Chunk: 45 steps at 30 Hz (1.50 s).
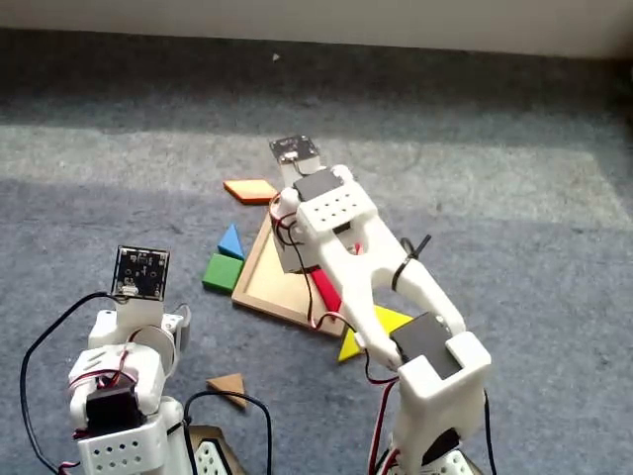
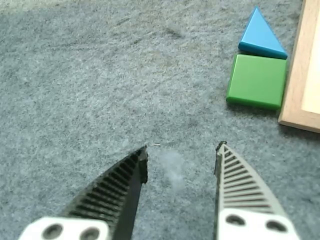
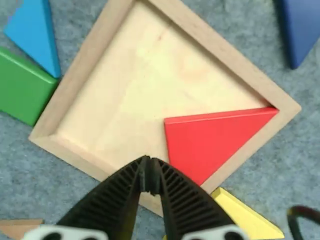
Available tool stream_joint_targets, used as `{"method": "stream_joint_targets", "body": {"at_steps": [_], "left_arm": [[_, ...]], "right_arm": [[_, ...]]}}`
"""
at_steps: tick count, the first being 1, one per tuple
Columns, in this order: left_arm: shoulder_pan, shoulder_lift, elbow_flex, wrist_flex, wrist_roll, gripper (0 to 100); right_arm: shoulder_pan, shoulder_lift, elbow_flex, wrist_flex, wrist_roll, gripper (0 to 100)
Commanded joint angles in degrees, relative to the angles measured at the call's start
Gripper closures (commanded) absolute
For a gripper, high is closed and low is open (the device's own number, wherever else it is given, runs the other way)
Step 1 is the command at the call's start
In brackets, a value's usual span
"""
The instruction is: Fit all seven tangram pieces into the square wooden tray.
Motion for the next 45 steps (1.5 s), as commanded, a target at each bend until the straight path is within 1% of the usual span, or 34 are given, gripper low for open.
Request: {"method": "stream_joint_targets", "body": {"at_steps": [1,6,10,14,17,21,23,25,27,30,32,34,36,38,41,43,45], "left_arm": [[-0.66,-0.92,-0.48,-0.09,-0.7,77],[-0.66,-0.92,-0.48,-0.09,-0.7,77],[-0.66,-0.92,-0.48,-0.09,-0.62,77],[-0.66,-0.92,-0.48,-0.09,-0.62,77],[-0.4,-0.92,-0.48,-0.09,-0.62,77],[0.13,-0.92,-2.33,-0.09,-0.7,77],[2.07,-0.84,-5.23,0.35,-1.23,77],[4.79,-0.31,-10.07,0.7,-3.52,77],[8.31,-0.31,-15.43,3.08,-5.1,76],[15.25,0.22,-22.29,6.07,-7.38,76],[19.82,3.82,-25.98,7.3,-7.56,76],[23.78,11.3,-29.49,7.82,-7.56,74],[27.56,20.88,-33.71,8.0,-7.56,73],[32.13,30.11,-38.2,8.09,-7.3,73],[39.43,42.24,-43.74,8.0,-7.21,73],[43.65,49.27,-46.55,7.65,-5.36,73],[47.52,55.52,-49.71,7.65,-2.73,70]], "right_arm": [[0.31,-1.45,-7.52,8.57,0.35,99.3],[4.09,-3.12,-10.95,14.73,0.44,99.3],[6.81,-11.21,-9.8,15.43,0.44,99.3],[8.66,-21.93,-2.42,13.93,0.44,99.3],[11.82,-29.67,4.53,10.77,0.44,99.3],[19.03,-37.58,13.58,6.29,0.44,99.3],[23.43,-40.66,17.8,4.44,0.44,99.3],[28.18,-43.38,21.58,2.68,0.44,99.3],[33.01,-45.67,24.84,0.75,0.18,99.2],[40.13,-48.31,28.97,-2.86,-0.09,99.2],[44.18,-49.45,31.78,-6.02,-0.09,99.2],[47.43,-49.8,34.33,-9.98,-0.97,99.2],[50.07,-49.71,36.79,-14.37,-3.52,99.2],[52.0,-49.71,39.08,-18.33,-5.1,99.2],[54.29,-49.8,41.36,-22.11,-5.45,99.2],[55.69,-49.8,42.15,-24.22,-6.24,99.2],[57.1,-49.8,43.21,-26.07,-7.47,99.2]]}}
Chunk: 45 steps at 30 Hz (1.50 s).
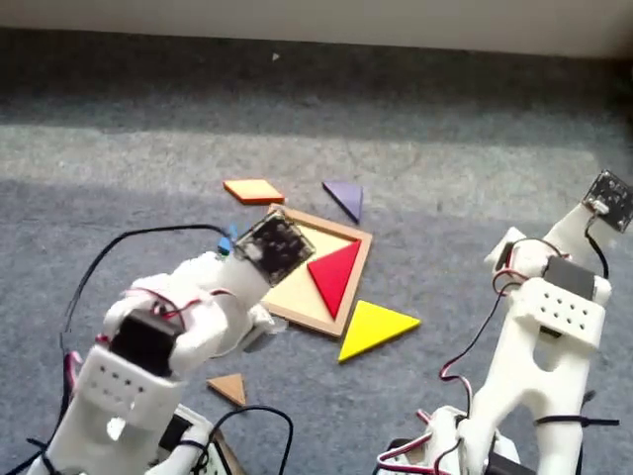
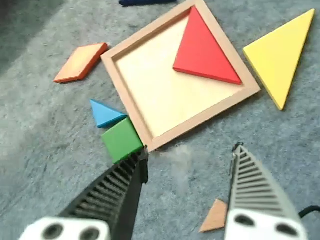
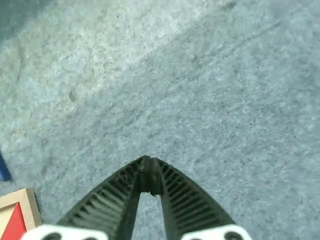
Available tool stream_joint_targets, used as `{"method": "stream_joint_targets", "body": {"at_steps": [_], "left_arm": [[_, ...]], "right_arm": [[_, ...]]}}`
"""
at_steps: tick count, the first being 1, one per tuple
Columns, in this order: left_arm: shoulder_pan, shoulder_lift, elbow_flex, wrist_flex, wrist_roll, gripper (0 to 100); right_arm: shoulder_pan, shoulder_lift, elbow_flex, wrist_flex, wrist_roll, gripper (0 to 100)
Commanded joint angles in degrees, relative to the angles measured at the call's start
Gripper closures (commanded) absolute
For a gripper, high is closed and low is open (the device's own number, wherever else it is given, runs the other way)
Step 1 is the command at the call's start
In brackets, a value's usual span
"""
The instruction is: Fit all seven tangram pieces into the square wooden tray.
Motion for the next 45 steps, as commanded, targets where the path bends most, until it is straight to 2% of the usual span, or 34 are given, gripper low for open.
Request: {"method": "stream_joint_targets", "body": {"at_steps": [1,4,8,12,20,27,36,45], "left_arm": [[9.8,15.25,-9.1,-0.18,4.92,68],[14.37,23.52,-13.14,-0.18,8.62,63],[19.82,34.51,-18.07,-0.44,11.16,62],[23.34,44.7,-19.91,-6.51,13.36,62],[24.48,54.9,-20.0,-17.67,13.19,62],[24.57,58.95,-20.62,-23.03,12.92,62],[23.6,70.55,-32.04,-22.77,11.78,62],[22.37,76.88,-38.11,-15.74,9.58,65]], "right_arm": [[3.56,-2.07,1.19,-5.49,-2.37,99.2],[3.82,-2.07,2.15,-7.08,-2.37,99.2],[4.44,-2.07,2.07,-7.08,-2.2,99.2],[7.25,-2.07,1.89,-7.08,-2.37,99.2],[8.22,-2.07,1.71,-7.08,-2.11,99.2],[7.69,-2.07,1.8,-7.08,-2.02,99.2],[7.6,-2.07,1.98,-7.08,-2.02,99.2],[7.6,-2.07,1.98,-7.08,-2.02,99.2]]}}
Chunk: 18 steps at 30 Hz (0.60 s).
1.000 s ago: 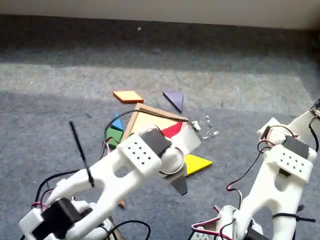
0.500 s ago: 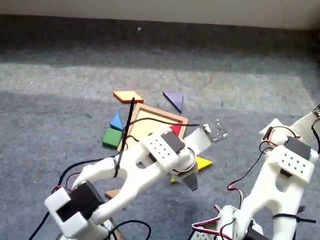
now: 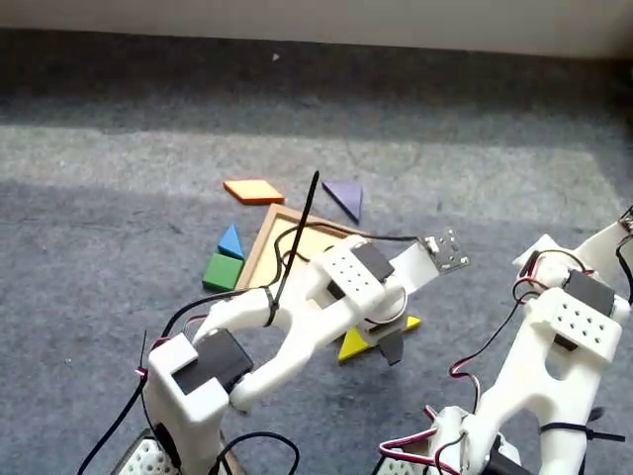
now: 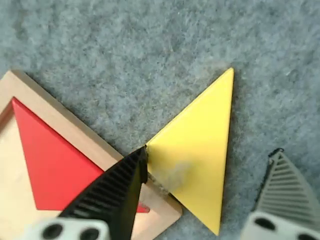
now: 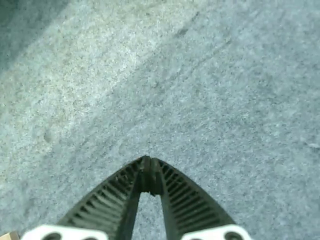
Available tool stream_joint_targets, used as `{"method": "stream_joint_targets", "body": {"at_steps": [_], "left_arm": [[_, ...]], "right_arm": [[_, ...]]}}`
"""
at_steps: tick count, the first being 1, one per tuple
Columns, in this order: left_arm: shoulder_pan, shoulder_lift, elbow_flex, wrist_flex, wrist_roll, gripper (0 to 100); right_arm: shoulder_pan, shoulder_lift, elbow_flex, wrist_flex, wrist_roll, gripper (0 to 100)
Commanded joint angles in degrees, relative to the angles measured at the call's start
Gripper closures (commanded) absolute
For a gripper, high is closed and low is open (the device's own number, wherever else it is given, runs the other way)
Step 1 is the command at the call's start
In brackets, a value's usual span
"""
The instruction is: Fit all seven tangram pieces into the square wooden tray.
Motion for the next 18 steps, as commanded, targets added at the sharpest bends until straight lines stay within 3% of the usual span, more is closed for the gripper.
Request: {"method": "stream_joint_targets", "body": {"at_steps": [1,18], "left_arm": [[-1.36,0.22,-3.47,3.25,-0.53,65],[-1.89,0.57,-3.47,4.75,2.11,65]], "right_arm": [[0.13,-1.89,-0.57,-1.01,-0.35,99.2],[0.13,-1.89,-0.48,-0.75,-0.35,99.1]]}}
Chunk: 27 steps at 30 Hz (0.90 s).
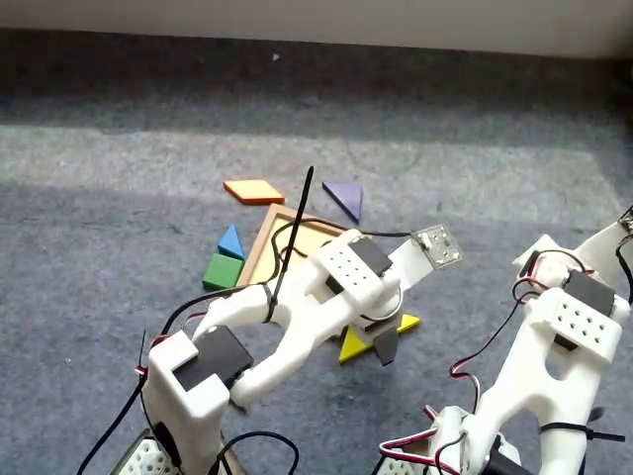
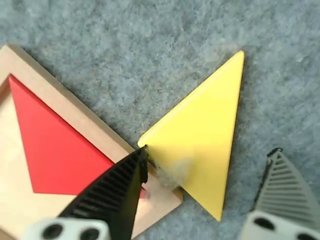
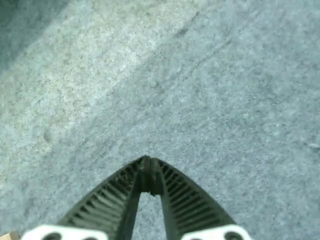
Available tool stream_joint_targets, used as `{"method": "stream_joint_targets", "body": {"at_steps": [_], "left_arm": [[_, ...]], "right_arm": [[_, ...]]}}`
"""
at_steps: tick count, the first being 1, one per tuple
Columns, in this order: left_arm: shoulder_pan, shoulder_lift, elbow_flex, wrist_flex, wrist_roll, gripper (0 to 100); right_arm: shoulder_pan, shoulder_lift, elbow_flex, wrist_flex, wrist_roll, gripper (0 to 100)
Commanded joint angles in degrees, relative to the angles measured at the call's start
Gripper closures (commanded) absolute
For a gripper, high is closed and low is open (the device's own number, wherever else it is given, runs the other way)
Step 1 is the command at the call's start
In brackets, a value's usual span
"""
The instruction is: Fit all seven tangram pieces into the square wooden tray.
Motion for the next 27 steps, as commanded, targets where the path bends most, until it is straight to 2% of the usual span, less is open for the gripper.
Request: {"method": "stream_joint_targets", "body": {"at_steps": [1,6,14,22,27], "left_arm": [[-0.66,-0.22,-2.24,0.62,0.7,65],[-0.4,3.47,-5.85,1.32,0.88,66],[-0.22,15.43,-22.11,13.63,0.79,70],[-0.57,15.87,-22.37,14.42,0.79,70],[1.54,15.78,-22.29,14.51,0.44,81]], "right_arm": [[0.13,-1.89,-0.48,-0.75,-0.35,99.1],[0.13,-1.89,-0.48,-0.66,-0.35,99.1],[0.13,-1.89,-0.48,-0.66,-0.35,99.1],[0.13,-1.89,-0.57,-0.84,-0.26,99.1],[0.22,-2.15,-0.66,-0.84,-0.26,99.1]]}}
